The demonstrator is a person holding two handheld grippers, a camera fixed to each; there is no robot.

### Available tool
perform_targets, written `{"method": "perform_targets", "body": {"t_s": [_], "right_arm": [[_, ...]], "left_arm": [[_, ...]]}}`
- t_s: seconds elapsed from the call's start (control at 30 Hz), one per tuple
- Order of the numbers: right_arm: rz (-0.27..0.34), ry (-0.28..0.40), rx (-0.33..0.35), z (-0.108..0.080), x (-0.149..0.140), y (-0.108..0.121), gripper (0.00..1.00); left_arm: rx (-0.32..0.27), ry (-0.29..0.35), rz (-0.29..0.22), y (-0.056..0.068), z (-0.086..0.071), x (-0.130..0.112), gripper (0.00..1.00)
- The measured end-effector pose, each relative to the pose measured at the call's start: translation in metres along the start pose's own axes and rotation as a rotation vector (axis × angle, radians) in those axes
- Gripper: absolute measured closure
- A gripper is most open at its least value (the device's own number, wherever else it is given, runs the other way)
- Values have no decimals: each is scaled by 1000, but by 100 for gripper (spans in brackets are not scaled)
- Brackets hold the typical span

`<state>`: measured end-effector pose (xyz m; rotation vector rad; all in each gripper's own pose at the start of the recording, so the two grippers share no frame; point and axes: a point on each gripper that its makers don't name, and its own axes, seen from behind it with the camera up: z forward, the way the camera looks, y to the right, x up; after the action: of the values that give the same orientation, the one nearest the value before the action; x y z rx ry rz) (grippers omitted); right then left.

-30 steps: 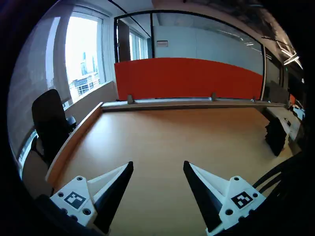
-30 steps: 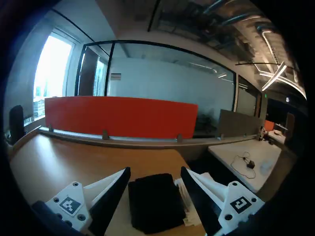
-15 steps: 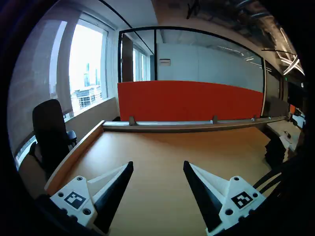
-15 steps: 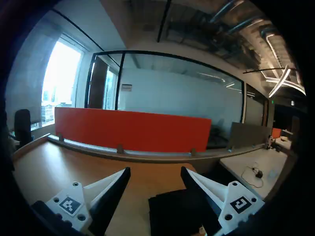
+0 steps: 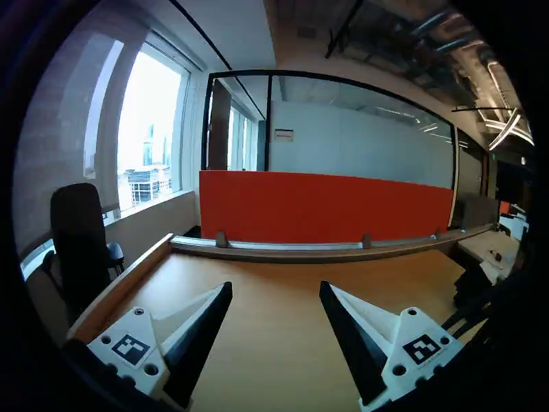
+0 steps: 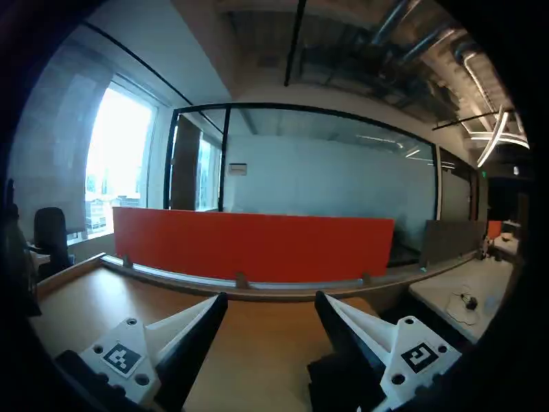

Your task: Fold towel

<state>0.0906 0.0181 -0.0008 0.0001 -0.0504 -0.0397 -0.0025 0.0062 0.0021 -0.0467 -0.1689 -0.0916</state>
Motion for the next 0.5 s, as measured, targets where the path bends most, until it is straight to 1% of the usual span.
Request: {"method": "perform_targets", "body": {"t_s": [0.1, 0.2, 0.37, 0.5], "right_arm": [[6, -2, 20, 3, 1, -16, 1], [9, -3, 34, 6, 1, -28, 1], [11, -4, 41, 10, 4, -39, 1], [7, -6, 49, 11, 6, -45, 1]], "left_arm": [[-11, 12, -8, 3, 1, 5, 6], [-16, 27, -3, 4, 1, 10, 6], [-21, 55, 2, 7, 2, 20, 6], [-24, 81, -16, 8, 1, 28, 6]]}}
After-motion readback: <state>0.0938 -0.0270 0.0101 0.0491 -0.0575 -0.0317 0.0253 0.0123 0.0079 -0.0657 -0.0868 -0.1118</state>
